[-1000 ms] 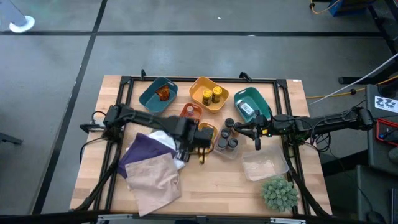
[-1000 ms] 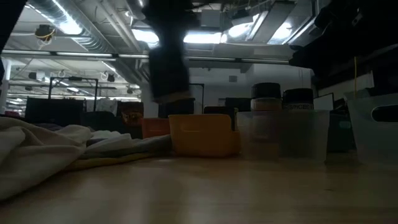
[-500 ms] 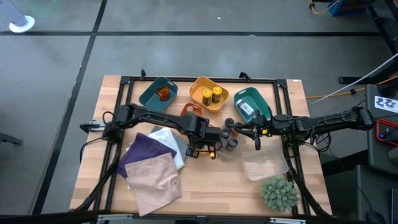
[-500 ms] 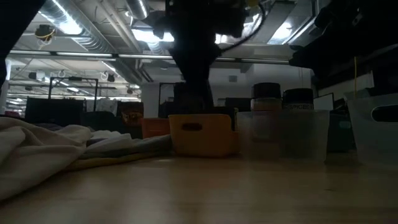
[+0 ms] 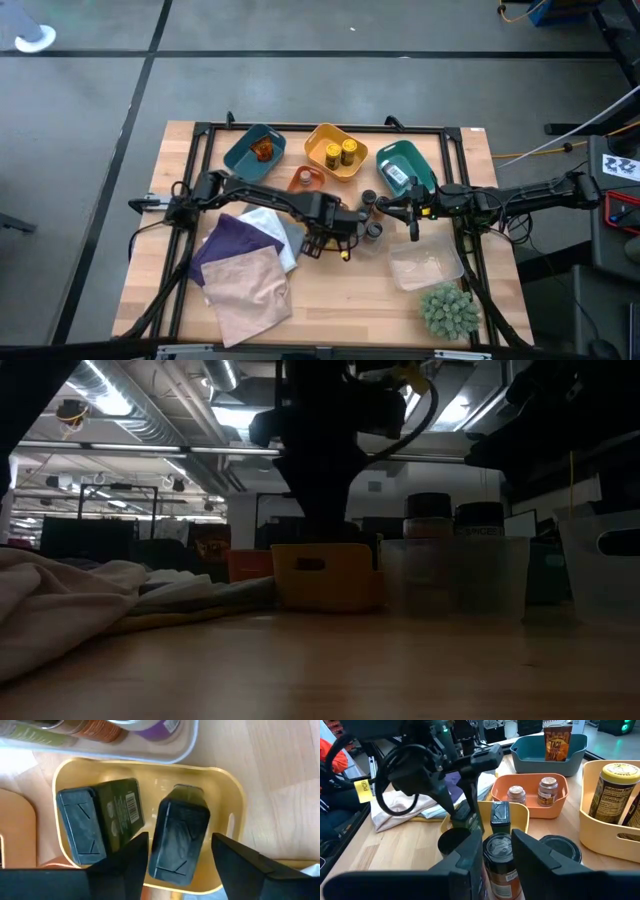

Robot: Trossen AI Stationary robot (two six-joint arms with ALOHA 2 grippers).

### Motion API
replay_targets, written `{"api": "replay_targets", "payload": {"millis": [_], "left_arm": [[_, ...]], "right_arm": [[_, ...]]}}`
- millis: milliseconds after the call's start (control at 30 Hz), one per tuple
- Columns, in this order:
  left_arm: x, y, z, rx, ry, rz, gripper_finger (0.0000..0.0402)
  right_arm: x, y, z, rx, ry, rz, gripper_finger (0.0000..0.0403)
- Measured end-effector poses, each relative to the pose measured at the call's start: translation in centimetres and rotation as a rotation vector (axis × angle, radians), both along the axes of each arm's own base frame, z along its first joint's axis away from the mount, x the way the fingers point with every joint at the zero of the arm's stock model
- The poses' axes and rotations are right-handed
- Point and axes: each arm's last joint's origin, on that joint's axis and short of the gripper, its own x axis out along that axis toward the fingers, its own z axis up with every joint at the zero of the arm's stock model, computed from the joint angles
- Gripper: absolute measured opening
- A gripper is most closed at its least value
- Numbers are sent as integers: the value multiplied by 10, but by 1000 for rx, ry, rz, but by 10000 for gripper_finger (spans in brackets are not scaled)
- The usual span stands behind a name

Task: Sort spices by type
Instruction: Put the black seasoning can into the small yellow bin, then return to Home Position

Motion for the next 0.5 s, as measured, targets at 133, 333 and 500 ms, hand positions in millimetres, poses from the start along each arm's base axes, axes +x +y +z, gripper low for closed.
{"api": "replay_targets", "payload": {"millis": [133, 333, 500], "left_arm": [[-1, -5, 0, 3, 2, -21, 214], [-7, -7, 12, 26, -7, -46, 220], [-22, -1, 46, 9, -73, 42, 221]], "right_arm": [[0, 0, 0, 0, 0, 0, 104], [0, 0, 0, 0, 0, 0, 104], [0, 0, 0, 0, 3, 0, 104]]}}
